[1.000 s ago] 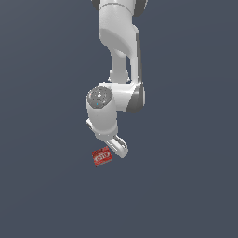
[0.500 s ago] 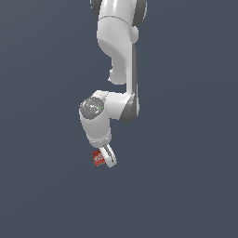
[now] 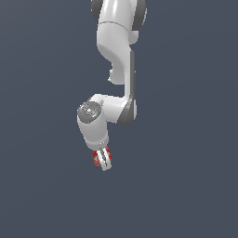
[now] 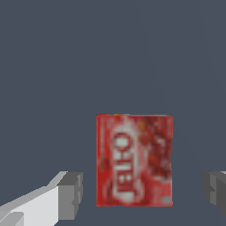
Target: Pick up the object and move it to a goal position.
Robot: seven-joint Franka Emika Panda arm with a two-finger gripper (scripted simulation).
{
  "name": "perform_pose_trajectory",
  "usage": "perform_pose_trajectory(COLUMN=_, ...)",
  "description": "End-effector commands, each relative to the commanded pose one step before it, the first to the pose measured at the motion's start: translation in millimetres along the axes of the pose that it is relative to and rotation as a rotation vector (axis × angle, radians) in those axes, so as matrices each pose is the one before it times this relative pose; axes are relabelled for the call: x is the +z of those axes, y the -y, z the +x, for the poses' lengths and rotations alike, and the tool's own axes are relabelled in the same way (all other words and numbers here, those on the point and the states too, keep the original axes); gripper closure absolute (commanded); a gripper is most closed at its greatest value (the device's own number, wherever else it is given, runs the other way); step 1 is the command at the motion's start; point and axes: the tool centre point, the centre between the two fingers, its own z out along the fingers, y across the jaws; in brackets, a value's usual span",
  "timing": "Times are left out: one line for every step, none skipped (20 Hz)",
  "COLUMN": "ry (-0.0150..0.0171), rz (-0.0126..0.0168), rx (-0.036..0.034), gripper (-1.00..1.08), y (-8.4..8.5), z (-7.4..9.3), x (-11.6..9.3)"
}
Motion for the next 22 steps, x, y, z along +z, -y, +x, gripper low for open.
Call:
perform_pose_trajectory(ry=-0.00068, rz=0.00013, rx=0.00809, gripper=-0.92, y=0.22, z=0.73, x=0.56)
perform_pose_trajectory(ry=0.00045, rz=-0.00024, rx=-0.00476, gripper=-0.92, y=-0.22, z=-0.38, x=-0.25)
perform_pose_trajectory(ry=0.00000, rz=0.00000, rx=0.00000, gripper=-0.92, y=0.01, z=-0.02, x=0.38)
perform_pose_trajectory(ry=0.00000, rz=0.00000, rx=0.00000, gripper=-0.92, y=0.02, z=-0.07, x=1.14)
perform_pose_trajectory(ry=0.00000, rz=0.00000, rx=0.00000, gripper=-0.92, y=0.04, z=-0.12, x=1.89)
perform_pose_trajectory(ry=-0.00001, rz=0.00004, rx=0.00069, gripper=-0.92, y=-0.19, z=0.24, x=2.61)
perform_pose_trajectory(ry=0.00000, rz=0.00000, rx=0.00000, gripper=-0.92, y=0.05, z=-0.23, x=3.38)
perform_pose_trajectory(ry=-0.00001, rz=0.00004, rx=0.00069, gripper=-0.92, y=-0.19, z=0.13, x=4.09)
perform_pose_trajectory(ry=0.00000, rz=0.00004, rx=0.00069, gripper=-0.92, y=-0.19, z=0.06, x=4.81)
perform_pose_trajectory(ry=0.00000, rz=0.00004, rx=0.00069, gripper=-0.92, y=-0.20, z=0.00, x=5.51)
perform_pose_trajectory(ry=0.00000, rz=0.00004, rx=0.00069, gripper=-0.92, y=-0.21, z=-0.05, x=6.03)
perform_pose_trajectory(ry=0.00000, rz=0.00003, rx=0.00069, gripper=-0.92, y=-0.21, z=0.00, x=5.43)
perform_pose_trajectory(ry=0.00000, rz=0.00000, rx=0.00000, gripper=-0.92, y=0.05, z=-0.33, x=4.64)
perform_pose_trajectory(ry=-0.00002, rz=0.00004, rx=0.00069, gripper=-0.92, y=-0.15, z=0.18, x=3.79)
perform_pose_trajectory(ry=0.00000, rz=0.00000, rx=0.00000, gripper=-0.92, y=0.13, z=-0.13, x=3.00)
perform_pose_trajectory(ry=-0.00009, rz=0.00004, rx=0.00068, gripper=-0.92, y=-0.05, z=0.38, x=2.12)
perform_pose_trajectory(ry=0.00000, rz=0.00000, rx=0.00000, gripper=-0.92, y=0.25, z=0.09, x=1.36)
perform_pose_trajectory(ry=0.00000, rz=0.00000, rx=0.00000, gripper=-0.92, y=0.31, z=0.21, x=0.55)
perform_pose_trajectory(ry=0.00000, rz=0.00000, rx=0.00000, gripper=-0.92, y=0.32, z=0.27, x=-0.16)
perform_pose_trajectory(ry=-0.00028, rz=-0.00004, rx=-0.00063, gripper=-0.92, y=0.34, z=-0.26, x=-0.27)
perform_pose_trajectory(ry=0.00000, rz=0.00000, rx=0.00000, gripper=1.08, y=0.00, z=0.00, x=0.00)
perform_pose_trajectory(ry=0.00000, rz=0.00000, rx=0.00000, gripper=1.08, y=0.00, z=0.00, x=0.00)
